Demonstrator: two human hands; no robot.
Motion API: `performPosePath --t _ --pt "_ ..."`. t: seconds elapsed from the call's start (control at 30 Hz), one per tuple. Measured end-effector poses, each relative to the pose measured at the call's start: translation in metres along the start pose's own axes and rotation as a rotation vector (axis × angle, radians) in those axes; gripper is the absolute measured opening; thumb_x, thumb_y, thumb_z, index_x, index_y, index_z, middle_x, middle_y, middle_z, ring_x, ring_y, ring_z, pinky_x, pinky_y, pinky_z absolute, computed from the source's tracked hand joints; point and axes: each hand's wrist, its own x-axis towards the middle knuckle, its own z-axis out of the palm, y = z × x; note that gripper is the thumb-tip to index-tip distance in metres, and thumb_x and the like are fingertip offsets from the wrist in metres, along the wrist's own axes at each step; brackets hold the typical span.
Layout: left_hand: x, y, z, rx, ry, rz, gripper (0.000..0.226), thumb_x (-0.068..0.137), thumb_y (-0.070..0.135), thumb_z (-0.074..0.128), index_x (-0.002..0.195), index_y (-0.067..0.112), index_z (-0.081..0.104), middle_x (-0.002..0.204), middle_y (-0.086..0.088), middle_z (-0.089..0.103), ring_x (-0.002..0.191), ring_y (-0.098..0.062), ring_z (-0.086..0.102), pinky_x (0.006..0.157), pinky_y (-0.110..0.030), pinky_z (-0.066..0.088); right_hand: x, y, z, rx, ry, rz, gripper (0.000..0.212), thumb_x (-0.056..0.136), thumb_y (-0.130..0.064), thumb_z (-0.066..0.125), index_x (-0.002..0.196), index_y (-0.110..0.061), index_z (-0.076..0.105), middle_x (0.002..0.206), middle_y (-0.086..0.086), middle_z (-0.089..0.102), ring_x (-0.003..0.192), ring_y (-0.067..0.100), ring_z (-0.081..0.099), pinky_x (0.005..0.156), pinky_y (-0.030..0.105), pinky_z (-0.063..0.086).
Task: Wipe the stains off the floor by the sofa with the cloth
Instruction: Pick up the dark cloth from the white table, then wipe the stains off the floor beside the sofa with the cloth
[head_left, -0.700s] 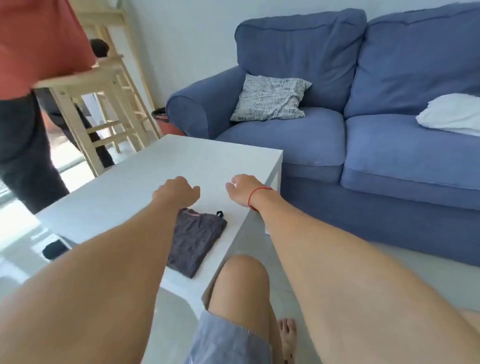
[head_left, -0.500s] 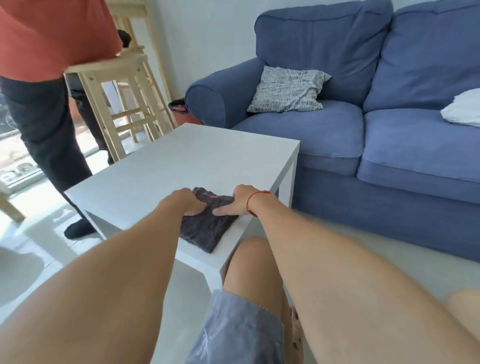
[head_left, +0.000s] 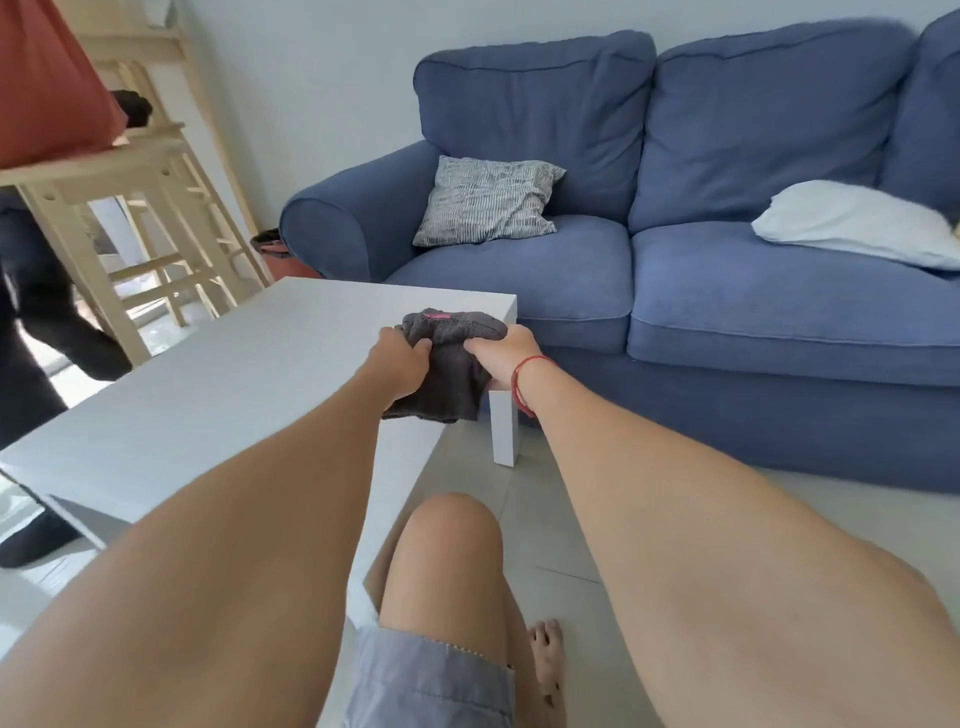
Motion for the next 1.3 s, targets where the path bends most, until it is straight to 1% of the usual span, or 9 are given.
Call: performPosePath --t 0.07,0.17,0.37,0.53,0.83,0.93,1.03,1.2,1.3 --pt "0.002 0.032 0.025 -0.082 -0.020 0.072 0.054 0.101 0.036 0.043 0.137 -0.004 0.034 0.138 -0.022 0.047 0.127 -0.038 0.046 0.103 -0.041 0.037 0.009 0.006 -0.030 0.085 0.171 0.012 0.039 0.077 -0.021 0.064 0.113 -0.009 0.061 0.113 0.012 0.067 0.105 0.032 0.063 0.093 0.045 0.054" --pt "0.002 0.070 0.071 -0.144 -0.070 0.155 0.054 0.099 0.035 0.046 0.134 -0.005 0.036 0.135 -0.022 0.049 0.126 -0.038 0.047 0.102 -0.040 0.038 0.010 0.021 -0.077 0.131 0.372 0.055 0.038 0.081 -0.020 0.062 0.117 -0.006 0.058 0.120 0.014 0.064 0.110 0.031 0.061 0.098 0.037 0.049" --pt "0.001 0.112 0.155 -0.325 -0.190 0.169 0.057 0.092 0.040 0.055 0.131 0.000 0.046 0.128 -0.017 0.058 0.118 -0.034 0.055 0.100 -0.041 0.046 0.019 0.056 -0.140 0.061 0.556 0.116 0.038 0.094 -0.021 0.053 0.128 -0.005 0.051 0.135 0.016 0.055 0.124 0.032 0.052 0.101 0.032 0.041" --pt "0.004 0.116 0.204 -0.423 -0.323 0.063 0.048 0.092 0.043 0.053 0.123 0.007 0.053 0.108 -0.005 0.056 0.099 -0.023 0.053 0.085 -0.030 0.040 0.024 0.089 -0.171 -0.046 0.550 0.195 0.046 0.096 -0.022 0.050 0.138 -0.005 0.042 0.143 0.014 0.047 0.131 0.031 0.046 0.105 0.033 0.038" --pt "0.039 0.070 0.296 -0.342 -0.380 -0.061 0.036 0.092 0.026 0.057 0.118 0.001 0.062 0.111 -0.012 0.065 0.104 -0.029 0.060 0.094 -0.032 0.047 0.075 0.176 -0.172 -0.140 0.453 0.345 0.046 0.095 -0.021 0.050 0.138 -0.006 0.044 0.145 0.014 0.045 0.132 0.031 0.045 0.107 0.032 0.036" --pt "0.053 0.057 0.334 -0.332 -0.396 -0.073 0.023 0.092 0.019 0.056 0.103 -0.001 0.061 0.086 -0.008 0.062 0.084 -0.026 0.058 0.075 -0.026 0.046 0.102 0.209 -0.170 -0.158 0.453 0.394 0.041 0.096 -0.020 0.048 0.134 -0.004 0.047 0.142 0.014 0.049 0.130 0.031 0.046 0.105 0.032 0.037" --pt "0.062 0.048 0.366 -0.321 -0.400 -0.106 0.007 0.090 0.012 0.053 0.093 0.005 0.054 0.065 0.001 0.044 0.068 -0.021 0.046 0.055 -0.023 0.037 0.123 0.241 -0.170 -0.166 0.470 0.452 0.039 0.096 -0.021 0.047 0.132 -0.006 0.049 0.138 0.014 0.051 0.127 0.032 0.049 0.103 0.035 0.039" --pt "0.072 0.036 0.415 -0.327 -0.474 -0.141 0.015 0.088 0.006 0.049 0.097 -0.002 0.057 0.070 -0.004 0.048 0.072 -0.023 0.049 0.054 -0.024 0.039 0.148 0.290 -0.173 -0.175 0.496 0.511 0.038 0.097 -0.020 0.046 0.131 -0.006 0.049 0.136 0.016 0.054 0.125 0.033 0.051 0.101 0.036 0.041" --pt "0.070 0.018 0.443 -0.301 -0.503 -0.160 0.025 0.091 0.007 0.048 0.115 -0.002 0.048 0.092 -0.009 0.050 0.084 -0.024 0.051 0.066 -0.030 0.043 0.156 0.324 -0.173 -0.191 0.491 0.550 0.038 0.097 -0.021 0.045 0.131 -0.005 0.049 0.134 0.016 0.055 0.122 0.034 0.053 0.099 0.037 0.043"
